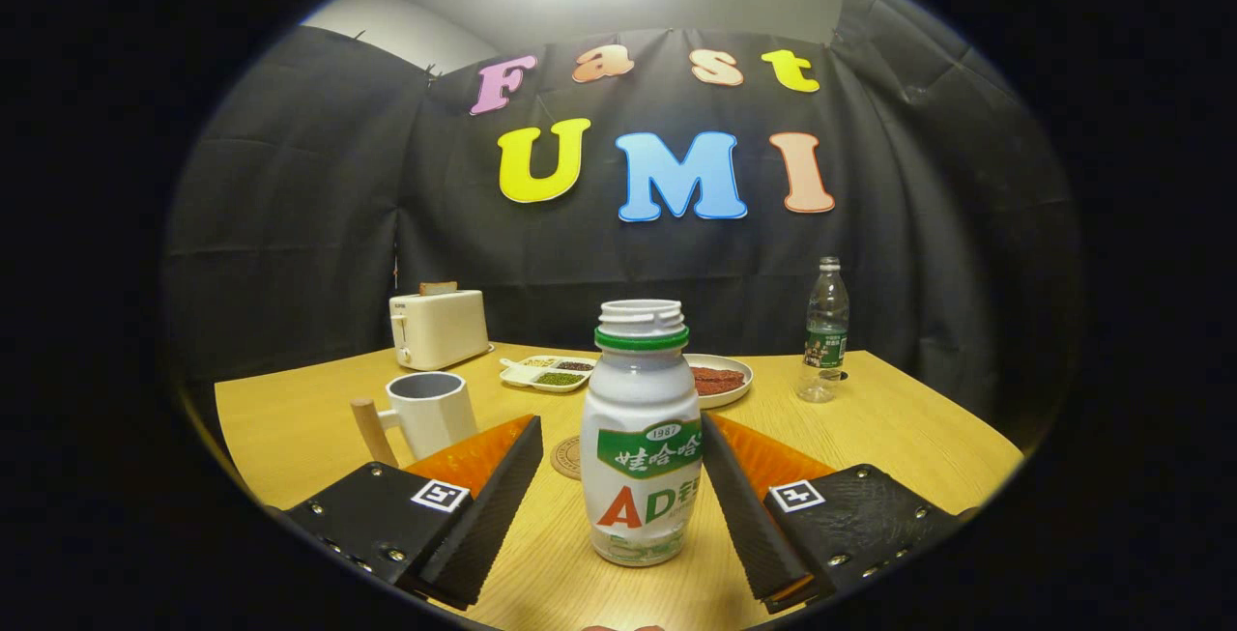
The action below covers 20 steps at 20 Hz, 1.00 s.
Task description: Take the bottle from table, then pour the juice into the cup, finally place the bottle on the coaster
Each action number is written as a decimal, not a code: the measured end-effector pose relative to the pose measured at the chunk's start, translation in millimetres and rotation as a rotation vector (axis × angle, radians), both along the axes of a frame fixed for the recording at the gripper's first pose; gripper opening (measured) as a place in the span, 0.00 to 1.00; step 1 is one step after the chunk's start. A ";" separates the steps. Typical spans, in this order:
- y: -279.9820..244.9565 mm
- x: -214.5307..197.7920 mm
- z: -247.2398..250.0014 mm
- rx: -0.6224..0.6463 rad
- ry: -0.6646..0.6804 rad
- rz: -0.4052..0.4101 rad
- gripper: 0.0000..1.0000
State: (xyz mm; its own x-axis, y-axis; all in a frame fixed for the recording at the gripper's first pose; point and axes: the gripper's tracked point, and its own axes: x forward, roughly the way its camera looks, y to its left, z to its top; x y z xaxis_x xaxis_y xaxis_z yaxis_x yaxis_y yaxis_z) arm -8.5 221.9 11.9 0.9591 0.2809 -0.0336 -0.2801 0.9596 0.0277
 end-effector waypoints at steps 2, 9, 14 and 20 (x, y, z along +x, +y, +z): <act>0.6 9.1 -4.9 0.002 0.015 -0.007 0.97; -6.9 25.8 -13.5 -0.004 0.056 -0.053 0.73; -10.1 22.4 -13.6 -0.022 0.063 -0.061 0.68; -8.4 20.3 -5.8 -0.095 0.047 -0.074 0.64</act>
